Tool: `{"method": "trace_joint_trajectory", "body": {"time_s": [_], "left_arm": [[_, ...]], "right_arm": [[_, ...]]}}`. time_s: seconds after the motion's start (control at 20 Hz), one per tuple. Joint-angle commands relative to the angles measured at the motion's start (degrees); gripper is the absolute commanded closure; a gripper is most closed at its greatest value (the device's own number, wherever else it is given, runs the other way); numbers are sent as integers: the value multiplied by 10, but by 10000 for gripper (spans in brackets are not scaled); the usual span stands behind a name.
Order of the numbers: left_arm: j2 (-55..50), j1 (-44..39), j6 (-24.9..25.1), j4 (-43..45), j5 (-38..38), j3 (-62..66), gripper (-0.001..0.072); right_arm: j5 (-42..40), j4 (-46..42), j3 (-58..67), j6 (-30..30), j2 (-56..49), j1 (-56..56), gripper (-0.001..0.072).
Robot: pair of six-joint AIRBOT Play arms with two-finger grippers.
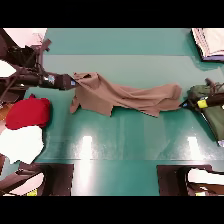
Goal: Fold the shirts.
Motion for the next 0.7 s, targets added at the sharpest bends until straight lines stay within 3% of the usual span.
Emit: {"method": "trace_joint_trajectory", "body": {"time_s": [0.0, 0.15, 0.4, 0.5, 0.65], "left_arm": [[1, 44, -23, 4, -24, 92, 679], [1, 83, -34, 3, -36, 261, 679], [4, 92, -38, 2, -30, 565, 679], [39, 92, -42, -2, 19, 592, 679], [100, 92, -43, -3, 59, 592, 679]], "right_arm": [[-3, 4, 83, -1, 70, 0, 698], [-27, 7, 224, 2, 142, 2, 698], [-148, 5, 401, 8, 256, 2, 698], [-184, 0, 444, 8, 297, 2, 698], [-169, -1, 511, 8, 332, -13, 698]]}}
